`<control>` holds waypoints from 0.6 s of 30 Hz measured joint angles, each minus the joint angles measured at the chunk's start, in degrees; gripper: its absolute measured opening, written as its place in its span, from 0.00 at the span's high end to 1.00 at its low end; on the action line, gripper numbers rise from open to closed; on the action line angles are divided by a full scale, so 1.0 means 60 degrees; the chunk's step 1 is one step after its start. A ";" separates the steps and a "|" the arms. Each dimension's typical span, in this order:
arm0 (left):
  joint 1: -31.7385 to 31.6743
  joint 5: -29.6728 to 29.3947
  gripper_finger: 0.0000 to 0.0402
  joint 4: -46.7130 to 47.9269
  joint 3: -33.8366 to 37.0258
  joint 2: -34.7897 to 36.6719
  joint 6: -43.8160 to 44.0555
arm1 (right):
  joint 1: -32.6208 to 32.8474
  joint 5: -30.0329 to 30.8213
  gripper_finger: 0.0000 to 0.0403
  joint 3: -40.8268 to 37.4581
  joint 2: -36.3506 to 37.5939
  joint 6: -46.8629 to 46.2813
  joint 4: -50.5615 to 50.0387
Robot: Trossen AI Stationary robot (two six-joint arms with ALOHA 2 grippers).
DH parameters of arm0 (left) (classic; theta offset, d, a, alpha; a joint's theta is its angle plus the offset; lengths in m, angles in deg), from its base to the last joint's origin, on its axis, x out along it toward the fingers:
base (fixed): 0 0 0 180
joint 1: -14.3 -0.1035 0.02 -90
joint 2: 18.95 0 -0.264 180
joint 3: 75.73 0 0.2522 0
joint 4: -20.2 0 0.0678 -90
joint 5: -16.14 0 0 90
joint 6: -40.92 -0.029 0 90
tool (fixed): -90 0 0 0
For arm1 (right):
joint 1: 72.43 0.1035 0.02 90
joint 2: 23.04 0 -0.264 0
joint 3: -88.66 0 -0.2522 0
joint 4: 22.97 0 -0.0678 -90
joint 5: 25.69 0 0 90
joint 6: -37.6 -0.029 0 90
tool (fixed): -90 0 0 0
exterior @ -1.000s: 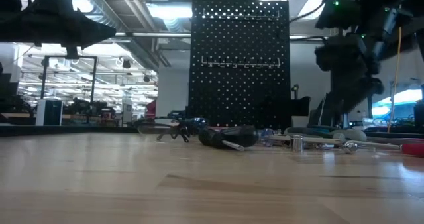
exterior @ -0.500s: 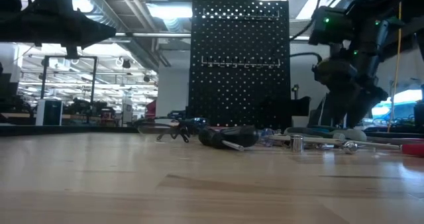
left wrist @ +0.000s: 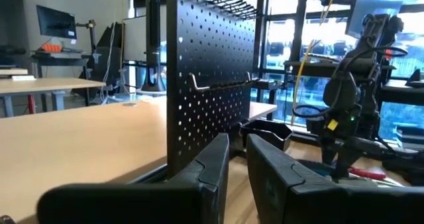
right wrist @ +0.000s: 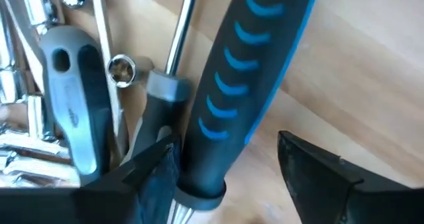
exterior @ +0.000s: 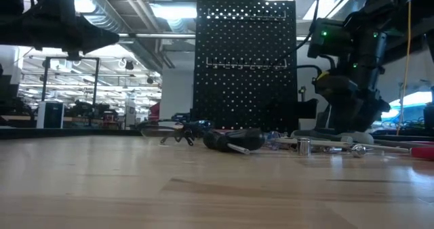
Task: Hang tools onto peg board
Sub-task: Hang the blue screwdriver on the peg board
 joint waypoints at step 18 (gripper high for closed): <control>-0.0002 -0.0016 0.89 0.0006 0.0000 0.0000 0.0132 | 0.0004 0.0389 0.63 -0.0219 0.0011 0.0023 0.0492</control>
